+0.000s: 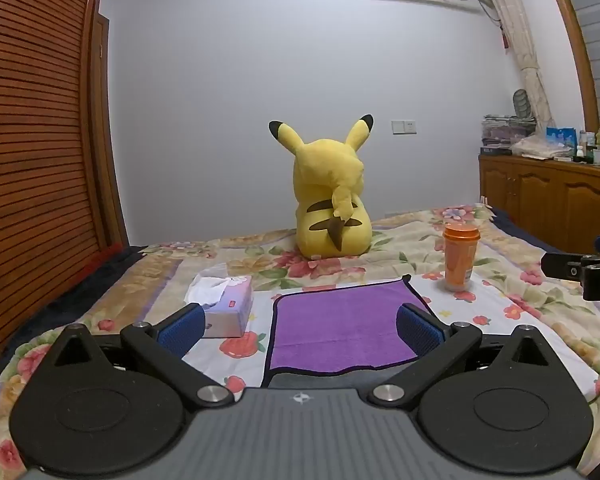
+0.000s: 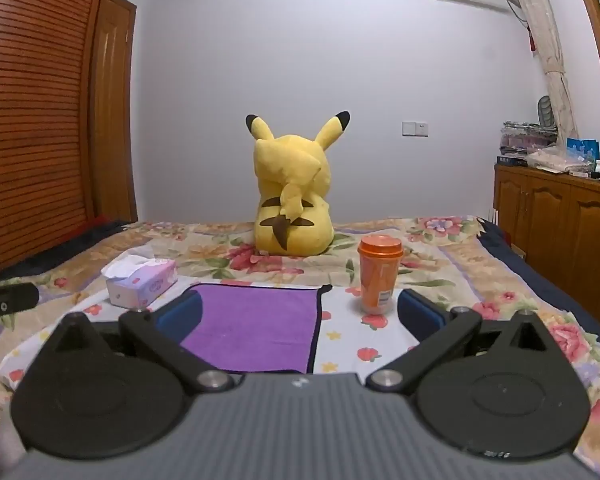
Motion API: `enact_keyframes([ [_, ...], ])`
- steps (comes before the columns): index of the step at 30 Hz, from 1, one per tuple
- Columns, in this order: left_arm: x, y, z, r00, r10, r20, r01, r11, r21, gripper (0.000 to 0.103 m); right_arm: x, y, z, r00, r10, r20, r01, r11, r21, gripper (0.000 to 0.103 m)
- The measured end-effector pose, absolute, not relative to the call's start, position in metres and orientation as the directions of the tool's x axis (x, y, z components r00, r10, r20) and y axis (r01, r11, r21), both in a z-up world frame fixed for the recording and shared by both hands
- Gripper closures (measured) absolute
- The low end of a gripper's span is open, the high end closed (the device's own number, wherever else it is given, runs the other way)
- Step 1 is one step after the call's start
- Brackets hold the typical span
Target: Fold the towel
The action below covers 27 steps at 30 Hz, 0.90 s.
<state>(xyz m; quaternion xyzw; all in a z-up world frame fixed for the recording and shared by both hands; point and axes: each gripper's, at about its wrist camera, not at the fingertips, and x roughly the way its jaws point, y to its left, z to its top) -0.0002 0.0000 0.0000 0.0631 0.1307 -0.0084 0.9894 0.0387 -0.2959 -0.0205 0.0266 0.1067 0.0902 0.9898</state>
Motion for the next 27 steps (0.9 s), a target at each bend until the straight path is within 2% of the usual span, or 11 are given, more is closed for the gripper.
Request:
enact_keyframes([
  [27,-0.0001,0.0,0.0,0.965,0.0,-0.263,0.033,0.992,0.121,0.0,0.037,-0.2979,-0.0185,0.962,0.18,-0.205,-0.171,0.983,0.062,0.0],
])
